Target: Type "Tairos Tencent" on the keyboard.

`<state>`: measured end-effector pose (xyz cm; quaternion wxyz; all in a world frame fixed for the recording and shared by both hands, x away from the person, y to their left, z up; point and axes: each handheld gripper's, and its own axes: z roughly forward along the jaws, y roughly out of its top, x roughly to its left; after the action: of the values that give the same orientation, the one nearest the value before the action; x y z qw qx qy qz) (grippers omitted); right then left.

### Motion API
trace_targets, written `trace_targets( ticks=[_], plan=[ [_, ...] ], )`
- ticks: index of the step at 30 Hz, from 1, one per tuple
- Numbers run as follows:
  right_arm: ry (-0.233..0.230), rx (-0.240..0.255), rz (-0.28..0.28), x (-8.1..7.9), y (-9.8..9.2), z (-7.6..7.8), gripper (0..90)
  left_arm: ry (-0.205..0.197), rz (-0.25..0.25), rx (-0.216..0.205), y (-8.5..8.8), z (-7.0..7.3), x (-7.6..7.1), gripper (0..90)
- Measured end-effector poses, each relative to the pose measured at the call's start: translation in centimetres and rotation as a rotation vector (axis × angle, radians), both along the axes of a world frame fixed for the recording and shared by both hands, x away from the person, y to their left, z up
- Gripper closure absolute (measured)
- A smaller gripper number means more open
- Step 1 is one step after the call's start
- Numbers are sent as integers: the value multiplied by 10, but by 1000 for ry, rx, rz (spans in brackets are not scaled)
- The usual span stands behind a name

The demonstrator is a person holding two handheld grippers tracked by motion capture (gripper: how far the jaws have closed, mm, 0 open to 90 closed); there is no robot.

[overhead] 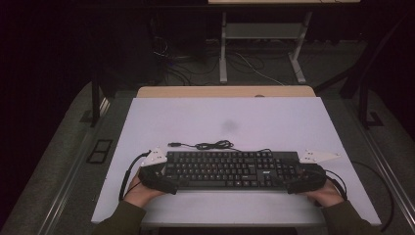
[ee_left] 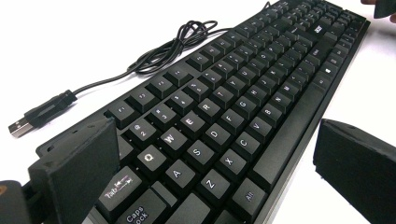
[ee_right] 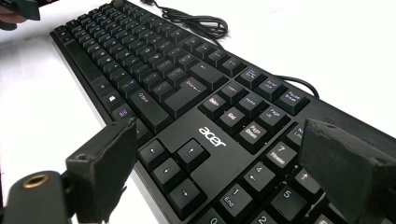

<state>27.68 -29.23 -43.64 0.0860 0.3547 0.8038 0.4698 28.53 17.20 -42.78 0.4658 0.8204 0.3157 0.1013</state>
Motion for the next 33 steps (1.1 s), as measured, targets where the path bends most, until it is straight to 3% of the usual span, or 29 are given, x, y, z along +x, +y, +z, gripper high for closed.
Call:
trace_targets(
  ticks=[18,33],
  plan=[
    [10,19,14,4,2,1,116,-3,-2,-11,-3,0,0,0],
    [5,43,41,9,16,7,116,-18,1,-24,-2,2,0,5]
  ],
)
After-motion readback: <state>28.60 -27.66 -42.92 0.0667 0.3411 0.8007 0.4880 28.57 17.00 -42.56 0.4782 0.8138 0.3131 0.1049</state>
